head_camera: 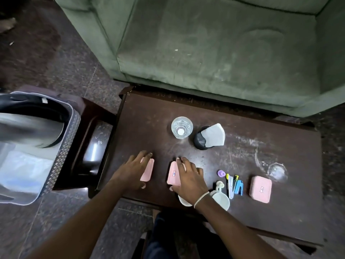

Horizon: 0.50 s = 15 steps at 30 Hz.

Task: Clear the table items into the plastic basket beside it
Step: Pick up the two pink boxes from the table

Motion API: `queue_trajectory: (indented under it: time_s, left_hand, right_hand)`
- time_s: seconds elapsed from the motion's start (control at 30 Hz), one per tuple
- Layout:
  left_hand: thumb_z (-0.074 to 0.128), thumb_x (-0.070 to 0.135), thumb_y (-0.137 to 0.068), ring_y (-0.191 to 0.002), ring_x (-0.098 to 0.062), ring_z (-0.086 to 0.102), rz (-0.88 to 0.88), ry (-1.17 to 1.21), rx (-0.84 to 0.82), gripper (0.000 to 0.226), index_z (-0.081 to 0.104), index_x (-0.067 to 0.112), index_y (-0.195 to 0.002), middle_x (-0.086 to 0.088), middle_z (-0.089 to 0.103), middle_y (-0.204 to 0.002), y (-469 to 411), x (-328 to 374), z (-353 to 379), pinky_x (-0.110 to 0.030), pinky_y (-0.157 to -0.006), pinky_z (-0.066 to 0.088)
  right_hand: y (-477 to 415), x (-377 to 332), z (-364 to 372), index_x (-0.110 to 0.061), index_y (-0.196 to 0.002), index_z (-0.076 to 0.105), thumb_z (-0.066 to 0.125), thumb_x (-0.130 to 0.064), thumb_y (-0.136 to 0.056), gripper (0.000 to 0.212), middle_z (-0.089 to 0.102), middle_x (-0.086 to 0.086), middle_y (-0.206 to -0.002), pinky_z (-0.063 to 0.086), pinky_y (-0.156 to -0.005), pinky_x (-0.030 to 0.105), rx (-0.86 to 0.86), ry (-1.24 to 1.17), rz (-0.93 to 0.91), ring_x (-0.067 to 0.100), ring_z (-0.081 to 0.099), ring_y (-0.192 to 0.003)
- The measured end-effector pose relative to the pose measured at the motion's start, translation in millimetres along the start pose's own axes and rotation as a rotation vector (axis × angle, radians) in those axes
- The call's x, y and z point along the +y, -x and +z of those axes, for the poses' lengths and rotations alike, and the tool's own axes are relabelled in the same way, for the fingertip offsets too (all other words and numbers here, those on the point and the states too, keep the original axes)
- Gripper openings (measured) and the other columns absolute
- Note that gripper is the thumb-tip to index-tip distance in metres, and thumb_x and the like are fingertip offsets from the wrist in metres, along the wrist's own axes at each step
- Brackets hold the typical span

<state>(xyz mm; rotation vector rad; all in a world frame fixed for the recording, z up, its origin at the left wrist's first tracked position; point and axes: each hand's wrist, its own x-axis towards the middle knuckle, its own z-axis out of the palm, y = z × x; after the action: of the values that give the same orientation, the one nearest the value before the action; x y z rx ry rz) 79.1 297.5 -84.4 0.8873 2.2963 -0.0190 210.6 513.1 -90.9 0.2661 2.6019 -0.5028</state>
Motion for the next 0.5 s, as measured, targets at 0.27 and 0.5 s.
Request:
queue_trajectory:
  time_s: [0.27, 0.5]
  left_hand:
    - [0.095, 0.036, -0.053, -0.113, -0.031, 0.059, 0.045, -0.088, 0.081, 0.115, 0.039, 0.011, -0.151, -0.003, 0.043, -0.147, -6, 5, 15, -0.039, -0.081, 0.057]
    - [0.084, 0.023, -0.071, -0.119, -0.033, 0.053, 0.087, -0.123, 0.061, 0.099, 0.030, 0.009, -0.154, -0.007, 0.035, -0.151, -4, 1, 17, -0.040, -0.099, 0.052]
  right_hand:
    - [0, -2, 9, -0.013, -0.158, 0.024, 0.075, -0.047, -0.074, 0.104, 0.035, 0.005, -0.156, 0.039, -0.100, 0.047, 0.005, 0.048, 0.023, 0.028, 0.044, -0.133]
    - [-3, -4, 5, -0.011, -0.158, 0.024, 0.066, -0.044, -0.081, 0.094, 0.037, 0.005, -0.156, 0.034, -0.102, 0.043, 0.015, 0.063, 0.000, 0.026, 0.044, -0.134]
